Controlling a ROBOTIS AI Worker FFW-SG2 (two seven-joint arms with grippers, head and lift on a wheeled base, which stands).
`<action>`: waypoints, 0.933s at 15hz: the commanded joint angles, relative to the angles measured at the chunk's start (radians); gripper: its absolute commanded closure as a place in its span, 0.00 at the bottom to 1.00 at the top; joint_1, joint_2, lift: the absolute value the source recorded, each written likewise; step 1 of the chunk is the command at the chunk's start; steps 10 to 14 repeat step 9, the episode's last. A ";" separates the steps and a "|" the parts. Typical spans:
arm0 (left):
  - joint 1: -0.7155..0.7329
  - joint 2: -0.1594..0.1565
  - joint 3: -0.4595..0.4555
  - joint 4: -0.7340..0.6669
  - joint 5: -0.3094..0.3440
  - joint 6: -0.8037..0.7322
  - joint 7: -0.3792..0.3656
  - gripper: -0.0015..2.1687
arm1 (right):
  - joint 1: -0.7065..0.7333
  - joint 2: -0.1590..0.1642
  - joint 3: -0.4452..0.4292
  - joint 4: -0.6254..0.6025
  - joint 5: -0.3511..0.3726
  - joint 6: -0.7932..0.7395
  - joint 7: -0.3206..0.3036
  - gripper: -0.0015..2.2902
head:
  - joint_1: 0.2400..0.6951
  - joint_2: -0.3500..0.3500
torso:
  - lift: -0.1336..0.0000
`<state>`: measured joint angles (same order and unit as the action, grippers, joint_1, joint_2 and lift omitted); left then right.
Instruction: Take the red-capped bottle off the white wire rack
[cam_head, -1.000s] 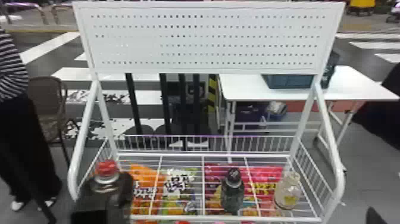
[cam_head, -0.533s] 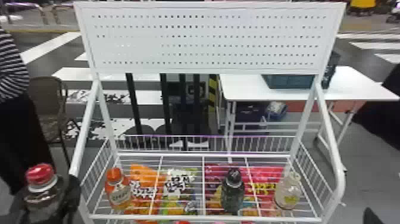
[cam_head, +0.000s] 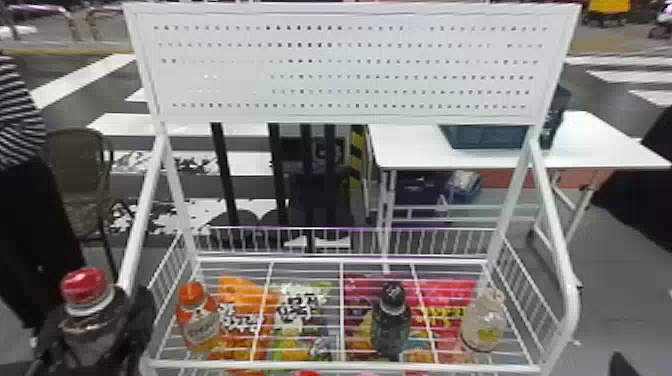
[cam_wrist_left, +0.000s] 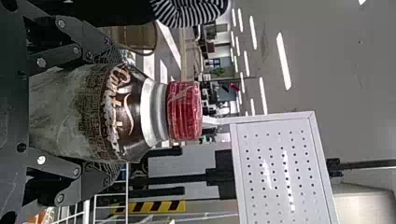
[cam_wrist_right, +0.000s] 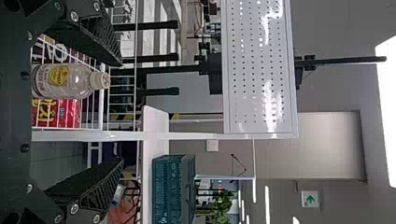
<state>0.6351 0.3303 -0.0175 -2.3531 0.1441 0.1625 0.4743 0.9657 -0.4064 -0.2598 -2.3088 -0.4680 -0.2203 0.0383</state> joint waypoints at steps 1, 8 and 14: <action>0.000 0.001 0.001 -0.003 0.000 -0.001 -0.002 0.91 | 0.004 0.000 -0.002 -0.003 0.000 -0.001 0.000 0.08 | 0.57 0.50 | 1.00; 0.008 -0.001 -0.001 -0.018 -0.001 0.003 0.007 0.91 | 0.015 0.001 -0.007 -0.003 -0.001 -0.014 0.011 0.08 | 0.57 0.50 | 1.00; 0.008 -0.001 -0.004 -0.020 -0.003 0.006 0.007 0.91 | 0.018 0.001 -0.009 -0.004 -0.001 -0.017 0.011 0.08 | 0.57 0.50 | 1.00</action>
